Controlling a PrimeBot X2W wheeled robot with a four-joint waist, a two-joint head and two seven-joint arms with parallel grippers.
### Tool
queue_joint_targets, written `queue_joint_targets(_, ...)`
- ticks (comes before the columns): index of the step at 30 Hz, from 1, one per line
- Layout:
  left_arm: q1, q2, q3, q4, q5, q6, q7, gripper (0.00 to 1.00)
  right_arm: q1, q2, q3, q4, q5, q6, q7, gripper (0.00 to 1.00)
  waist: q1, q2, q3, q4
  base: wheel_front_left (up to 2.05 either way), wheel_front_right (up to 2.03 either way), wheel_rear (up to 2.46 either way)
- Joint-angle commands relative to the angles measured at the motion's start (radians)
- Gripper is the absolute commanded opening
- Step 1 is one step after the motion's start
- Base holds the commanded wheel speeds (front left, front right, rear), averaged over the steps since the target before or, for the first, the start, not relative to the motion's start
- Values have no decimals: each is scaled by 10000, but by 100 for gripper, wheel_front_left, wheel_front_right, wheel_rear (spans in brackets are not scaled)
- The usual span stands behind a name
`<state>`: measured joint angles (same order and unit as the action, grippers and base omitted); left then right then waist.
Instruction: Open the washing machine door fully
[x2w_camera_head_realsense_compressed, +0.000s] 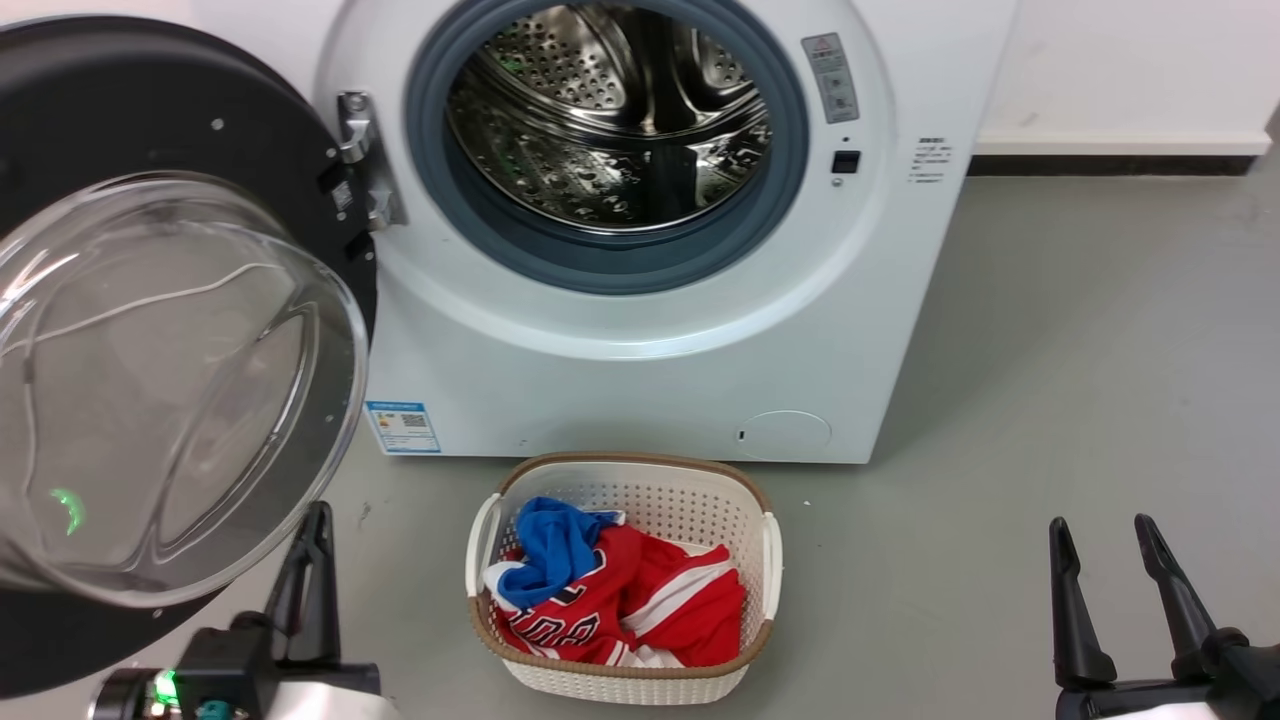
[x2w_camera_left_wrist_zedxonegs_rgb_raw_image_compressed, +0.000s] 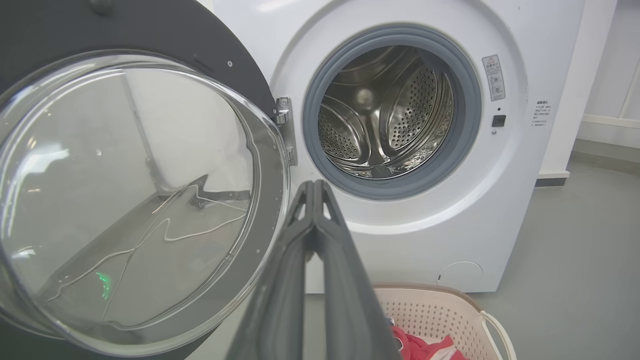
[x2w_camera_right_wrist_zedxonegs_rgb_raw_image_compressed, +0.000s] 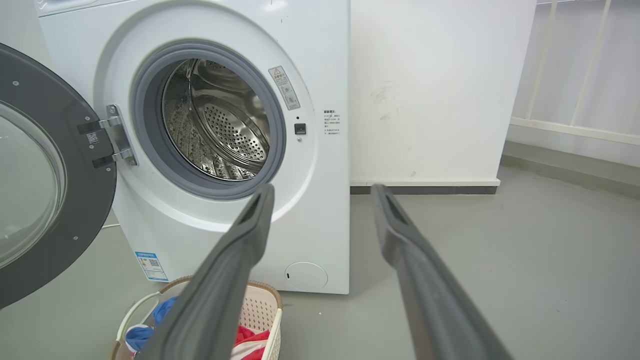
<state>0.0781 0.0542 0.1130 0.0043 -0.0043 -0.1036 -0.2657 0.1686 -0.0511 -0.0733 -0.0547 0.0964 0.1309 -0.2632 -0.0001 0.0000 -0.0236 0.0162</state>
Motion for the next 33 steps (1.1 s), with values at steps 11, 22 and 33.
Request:
queue_joint_targets(11,345,-33,-781,46,-30,440,23,100,281,16,-49,-188,253,-3,-22,100,1,0,70,-525,0,0,0)
queue_joint_targets(22,140,-38,-820,529,-168,655,23,100,197,16,-85,-174,326,-3,-22,100,1,0,150,-660,0,0,0)
queue_joint_targets(33,16,-42,-833,803,-240,773,23,100,189,16,-78,-144,305,-3,-21,100,1,0,127,-586,0,0,0)
